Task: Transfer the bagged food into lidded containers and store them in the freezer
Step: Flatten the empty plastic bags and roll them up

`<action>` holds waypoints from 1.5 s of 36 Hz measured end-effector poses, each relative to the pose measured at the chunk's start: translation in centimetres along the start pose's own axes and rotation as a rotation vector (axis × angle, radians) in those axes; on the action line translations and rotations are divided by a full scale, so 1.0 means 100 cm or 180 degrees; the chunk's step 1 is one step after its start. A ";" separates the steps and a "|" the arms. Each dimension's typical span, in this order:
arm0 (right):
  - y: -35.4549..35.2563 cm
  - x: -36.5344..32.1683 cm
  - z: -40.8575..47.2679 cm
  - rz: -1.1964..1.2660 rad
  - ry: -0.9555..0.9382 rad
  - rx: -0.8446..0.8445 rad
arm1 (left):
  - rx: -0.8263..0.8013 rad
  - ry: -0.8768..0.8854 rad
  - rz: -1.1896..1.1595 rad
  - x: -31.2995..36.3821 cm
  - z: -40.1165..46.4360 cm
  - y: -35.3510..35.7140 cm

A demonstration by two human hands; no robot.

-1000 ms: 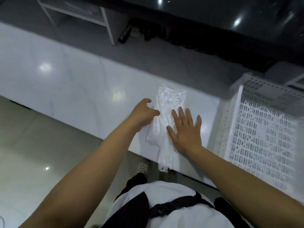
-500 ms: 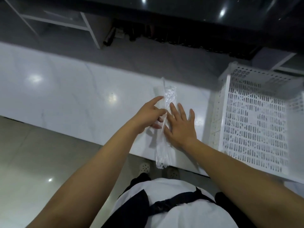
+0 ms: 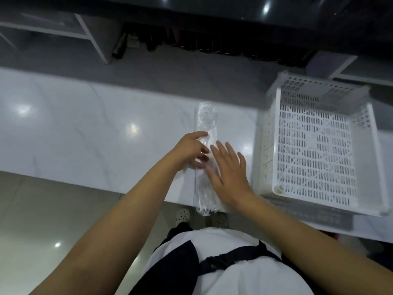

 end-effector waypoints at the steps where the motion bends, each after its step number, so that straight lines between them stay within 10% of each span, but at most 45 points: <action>1: 0.008 0.001 -0.006 -0.0313 -0.0088 -0.0166 | -0.0036 -0.0012 0.0081 0.002 0.002 -0.001; 10: 0.039 0.022 -0.025 -0.1389 -0.0221 -0.0550 | -0.0169 0.1966 0.3000 0.037 0.038 0.008; 14: 0.040 0.021 -0.028 -0.1421 -0.0250 -0.0580 | -0.0468 0.2006 0.4128 0.013 0.060 0.018; 31: 0.008 -0.003 -0.042 -0.0165 0.0174 -0.0154 | -0.0113 0.2039 0.4545 0.017 0.094 0.014; 38: 0.049 -0.022 -0.005 -0.0865 0.0803 -0.0302 | -0.0175 0.2094 0.4494 0.017 0.097 0.014; 54: 0.065 -0.011 -0.069 -0.1033 -0.0451 -0.0414 | -0.0212 0.2147 0.4377 0.019 0.095 0.013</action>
Point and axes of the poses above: each hand's wrist, its own z-axis towards the middle knuckle, its own y-axis out of the palm, x = y × z, the point moved 6 cm from there along z, towards the middle knuckle, and after that the axes turned 14 degrees about y, right-handed, at the moved point
